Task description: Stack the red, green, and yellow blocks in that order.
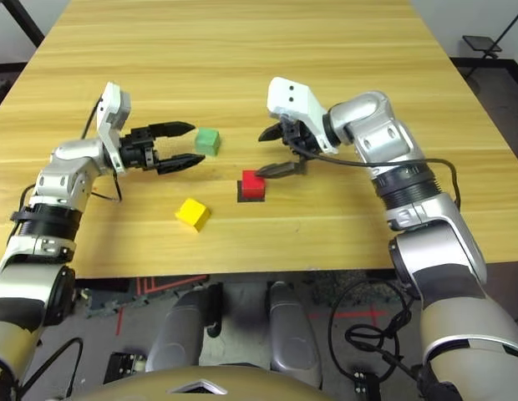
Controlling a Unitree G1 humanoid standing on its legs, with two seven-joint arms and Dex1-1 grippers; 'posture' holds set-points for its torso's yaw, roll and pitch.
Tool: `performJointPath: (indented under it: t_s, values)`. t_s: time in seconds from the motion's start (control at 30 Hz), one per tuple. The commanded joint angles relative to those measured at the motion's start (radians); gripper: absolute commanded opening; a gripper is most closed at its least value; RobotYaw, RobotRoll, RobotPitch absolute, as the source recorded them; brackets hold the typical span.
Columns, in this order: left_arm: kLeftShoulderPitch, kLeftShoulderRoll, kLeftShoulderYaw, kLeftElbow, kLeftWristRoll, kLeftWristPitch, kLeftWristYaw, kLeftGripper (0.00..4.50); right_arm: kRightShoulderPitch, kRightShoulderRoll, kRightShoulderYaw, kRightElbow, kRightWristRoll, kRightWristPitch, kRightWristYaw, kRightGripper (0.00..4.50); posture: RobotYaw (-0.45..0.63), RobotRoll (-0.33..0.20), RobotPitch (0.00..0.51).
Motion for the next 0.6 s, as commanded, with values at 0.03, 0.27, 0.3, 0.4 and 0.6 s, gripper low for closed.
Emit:
performJointPath:
  t_s: [0.03,0.27,0.3,0.4,0.6]
  values:
    - [-0.051,0.005,-0.018,0.079,0.067,-0.023,0.05,4.5,0.007,-0.014,-0.026,-0.011,0.01,0.016,-0.012,4.47,0.28,-0.067,0.173]
    - [-0.045,-0.015,-0.008,0.039,-0.008,-0.075,-0.178,4.5,0.02,-0.032,-0.047,-0.024,0.01,0.031,-0.022,4.47,0.26,-0.064,0.164]
    - [-0.041,-0.008,-0.015,0.04,-0.011,-0.115,-0.236,4.5,0.018,-0.036,-0.051,-0.018,0.009,0.03,-0.024,4.47,0.26,-0.065,0.163]
    - [-0.083,-0.001,-0.016,0.103,-0.004,-0.163,-0.329,4.5,0.012,-0.044,-0.056,-0.003,0.006,0.028,-0.029,4.47,0.26,-0.064,0.161]
    - [-0.23,-0.009,-0.024,0.312,0.082,-0.281,-0.285,4.5,0.017,-0.051,-0.066,-0.021,0.014,0.044,-0.03,4.47,0.24,-0.064,0.155]
